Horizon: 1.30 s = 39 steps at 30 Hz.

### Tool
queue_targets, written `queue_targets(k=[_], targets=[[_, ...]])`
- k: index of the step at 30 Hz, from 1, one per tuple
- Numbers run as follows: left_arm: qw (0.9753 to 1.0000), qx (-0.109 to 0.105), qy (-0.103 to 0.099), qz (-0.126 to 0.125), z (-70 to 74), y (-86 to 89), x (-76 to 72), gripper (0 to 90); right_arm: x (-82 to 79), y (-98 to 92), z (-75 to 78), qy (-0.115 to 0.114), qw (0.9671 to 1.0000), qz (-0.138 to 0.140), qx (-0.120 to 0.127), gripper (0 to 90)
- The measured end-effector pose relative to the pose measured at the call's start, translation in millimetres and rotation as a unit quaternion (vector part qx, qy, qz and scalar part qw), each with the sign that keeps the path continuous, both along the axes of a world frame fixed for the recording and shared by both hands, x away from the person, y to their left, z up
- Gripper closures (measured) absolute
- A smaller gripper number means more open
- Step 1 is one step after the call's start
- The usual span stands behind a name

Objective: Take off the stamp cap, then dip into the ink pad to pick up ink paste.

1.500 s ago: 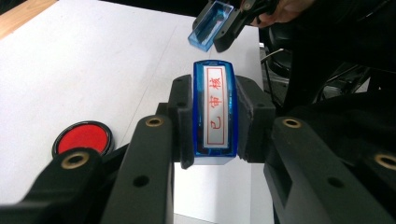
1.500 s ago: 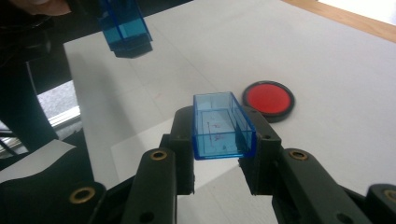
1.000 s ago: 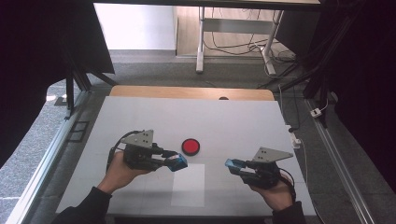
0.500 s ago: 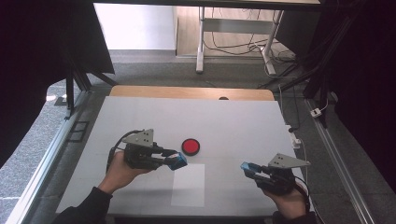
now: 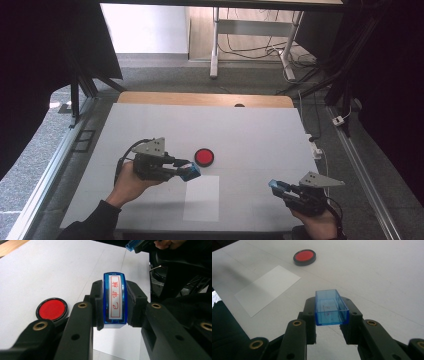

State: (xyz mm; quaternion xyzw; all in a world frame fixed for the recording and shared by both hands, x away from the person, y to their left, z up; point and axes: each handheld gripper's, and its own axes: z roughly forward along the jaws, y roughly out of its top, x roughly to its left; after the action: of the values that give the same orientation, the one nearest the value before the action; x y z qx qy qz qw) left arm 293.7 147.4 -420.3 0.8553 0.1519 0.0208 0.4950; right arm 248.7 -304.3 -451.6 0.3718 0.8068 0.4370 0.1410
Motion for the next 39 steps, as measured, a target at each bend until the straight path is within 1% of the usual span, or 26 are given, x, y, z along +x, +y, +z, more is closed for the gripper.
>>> queue_targets(k=[4, 9, 12, 15, 19, 22, 25, 30, 39], targets=[[1.0, 0.003, 0.001, 0.007, 0.5, -0.1, 1.5, 70.3, -0.6, -2.0, -1.7, 0.007, 1.0, -0.002, 0.001, 68.6], [0.9997, 0.009, 0.008, 0.023, -0.3, 0.0, 5.7, 70.3, -1.2, -3.3, -3.0, 0.013, 0.9999, -0.003, 0.007, 68.6], [0.9992, 0.01, 0.015, 0.036, -0.5, 0.0, 8.8, 70.3, -2.0, -3.5, -2.9, 0.011, 0.9999, -0.002, 0.007, 68.6], [0.9988, 0.013, 0.015, 0.046, -0.2, -0.6, 12.6, 70.3, -2.5, -3.3, -3.1, 0.01, 0.9999, 0.0, 0.007, 68.6], [0.9983, 0.016, 0.018, 0.053, -0.4, -2.3, 18.9, 70.3, -2.1, -3.5, -3.3, 0.012, 0.9999, -0.001, 0.007, 68.6], [0.9973, 0.029, 0.021, 0.064, -2.9, -5.3, 24.6, 70.3, -1.9, -3.7, -3.3, 0.015, 0.9999, -0.004, 0.006, 68.6], [0.9966, 0.037, 0.024, 0.069, -5.5, -8.1, 30.9, 70.3, -1.6, -3.6, -3.4, 0.015, 0.9999, -0.004, 0.005, 68.6], [0.9957, 0.043, 0.025, 0.078, -7.2, -13.6, 38.4, 70.3, -1.4, -3.5, -3.5, 0.016, 0.9998, -0.003, 0.006, 68.5], [0.9939, 0.054, 0.035, 0.089, -7.3, -24.9, 54.8, 70.3, -1.3, -2.8, -3.8, 0.015, 0.9999, -0.003, 0.003, 68.5]])
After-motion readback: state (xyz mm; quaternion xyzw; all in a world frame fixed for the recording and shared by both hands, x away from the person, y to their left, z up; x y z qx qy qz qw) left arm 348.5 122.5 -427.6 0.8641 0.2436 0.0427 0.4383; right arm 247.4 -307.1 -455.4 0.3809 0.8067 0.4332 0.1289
